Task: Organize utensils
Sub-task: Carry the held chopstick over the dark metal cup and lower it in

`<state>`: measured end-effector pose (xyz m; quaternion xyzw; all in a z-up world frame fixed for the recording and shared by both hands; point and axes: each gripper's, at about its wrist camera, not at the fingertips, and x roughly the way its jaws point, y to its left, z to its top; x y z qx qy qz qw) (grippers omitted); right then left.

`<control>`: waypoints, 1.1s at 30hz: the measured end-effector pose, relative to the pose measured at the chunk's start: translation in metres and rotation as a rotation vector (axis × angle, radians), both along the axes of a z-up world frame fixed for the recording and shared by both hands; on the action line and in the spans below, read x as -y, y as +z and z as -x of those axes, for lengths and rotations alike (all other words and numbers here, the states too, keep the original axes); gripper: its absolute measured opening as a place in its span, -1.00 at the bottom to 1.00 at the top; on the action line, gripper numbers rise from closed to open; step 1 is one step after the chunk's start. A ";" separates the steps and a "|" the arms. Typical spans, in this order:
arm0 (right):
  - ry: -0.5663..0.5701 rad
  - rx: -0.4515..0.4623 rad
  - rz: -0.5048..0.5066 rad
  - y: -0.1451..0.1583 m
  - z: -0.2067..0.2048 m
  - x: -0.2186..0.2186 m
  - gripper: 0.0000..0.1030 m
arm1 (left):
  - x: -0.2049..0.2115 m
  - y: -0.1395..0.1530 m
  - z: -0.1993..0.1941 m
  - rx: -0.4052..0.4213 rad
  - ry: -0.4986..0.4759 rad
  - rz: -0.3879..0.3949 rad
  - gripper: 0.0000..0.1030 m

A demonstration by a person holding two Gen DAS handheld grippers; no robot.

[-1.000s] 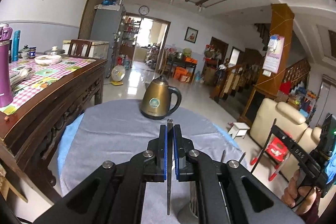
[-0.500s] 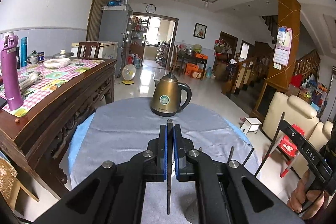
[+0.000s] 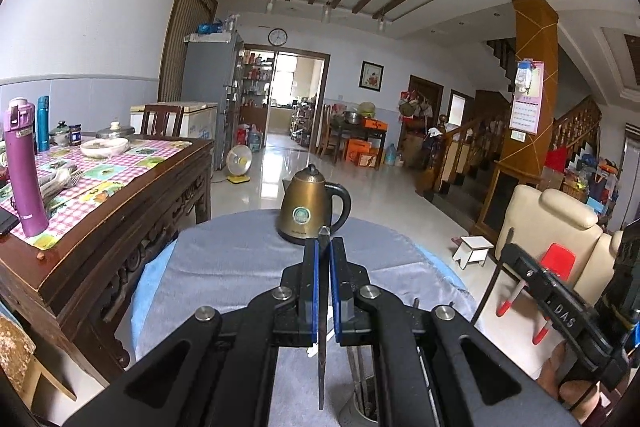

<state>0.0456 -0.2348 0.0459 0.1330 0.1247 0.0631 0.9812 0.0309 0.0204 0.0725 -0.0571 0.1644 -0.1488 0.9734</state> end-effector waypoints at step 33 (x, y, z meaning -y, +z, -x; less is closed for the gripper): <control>-0.059 0.049 -0.062 -0.012 0.016 0.000 -0.88 | 0.027 -0.005 0.020 0.026 -0.057 0.105 -0.89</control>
